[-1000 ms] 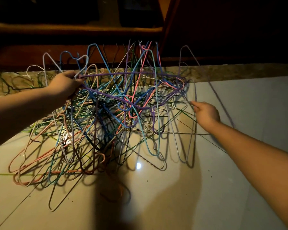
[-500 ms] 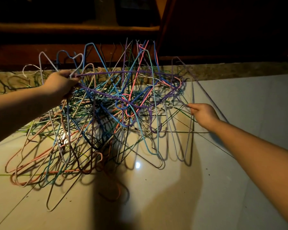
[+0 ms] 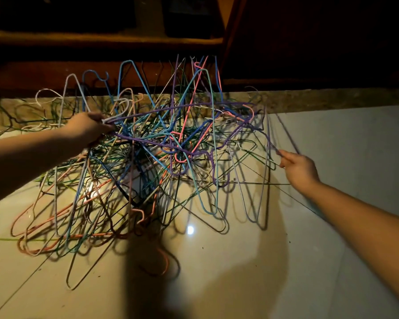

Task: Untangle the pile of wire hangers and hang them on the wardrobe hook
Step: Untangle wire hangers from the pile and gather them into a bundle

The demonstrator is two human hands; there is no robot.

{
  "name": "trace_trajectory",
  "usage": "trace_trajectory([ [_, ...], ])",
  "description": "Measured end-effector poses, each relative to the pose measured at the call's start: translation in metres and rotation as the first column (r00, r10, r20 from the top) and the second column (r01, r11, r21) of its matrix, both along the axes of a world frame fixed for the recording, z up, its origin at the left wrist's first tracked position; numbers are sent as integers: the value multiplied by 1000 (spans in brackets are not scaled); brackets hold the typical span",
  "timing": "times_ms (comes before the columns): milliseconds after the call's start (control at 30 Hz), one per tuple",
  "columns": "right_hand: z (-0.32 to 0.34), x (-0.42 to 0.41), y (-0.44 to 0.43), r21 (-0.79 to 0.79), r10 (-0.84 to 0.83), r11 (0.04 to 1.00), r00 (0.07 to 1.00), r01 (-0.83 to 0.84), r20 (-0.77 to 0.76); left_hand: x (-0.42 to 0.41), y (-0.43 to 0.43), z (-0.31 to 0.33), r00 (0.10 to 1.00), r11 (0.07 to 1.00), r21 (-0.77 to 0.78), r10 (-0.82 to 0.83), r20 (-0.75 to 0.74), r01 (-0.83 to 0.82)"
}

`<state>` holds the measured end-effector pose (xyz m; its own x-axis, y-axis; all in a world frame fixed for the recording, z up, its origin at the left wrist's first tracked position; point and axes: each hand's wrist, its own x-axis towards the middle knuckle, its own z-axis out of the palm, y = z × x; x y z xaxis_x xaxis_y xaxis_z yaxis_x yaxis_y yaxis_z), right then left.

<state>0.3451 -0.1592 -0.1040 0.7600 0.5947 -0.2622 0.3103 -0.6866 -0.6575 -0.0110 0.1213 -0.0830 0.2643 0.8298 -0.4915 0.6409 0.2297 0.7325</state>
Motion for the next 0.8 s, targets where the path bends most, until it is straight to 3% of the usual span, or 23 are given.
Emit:
trace_trajectory([
  [133, 2, -7, 2, -13, 11, 1000, 999, -11, 36, 3, 1, 3, 1000, 999, 33, 24, 13, -25],
  [300, 19, -22, 34, 163, -101, 983, 991, 86, 87, 3, 8, 7, 979, 961, 208, 155, 136, -181],
  [433, 35, -42, 66, 320, -187, 930, 982, 180, -8, -1, 17, 24, 951, 922, 273, 217, 222, -274],
  [633, 38, -95, 100, 383, -38, 920, 991, 86, -132, 21, 3, 64, 943, 910, 356, 94, 320, -212],
  [800, 52, -151, 117, 444, 96, 895, 950, 48, -297, 49, -20, 78, 921, 970, 201, 50, 387, -137],
])
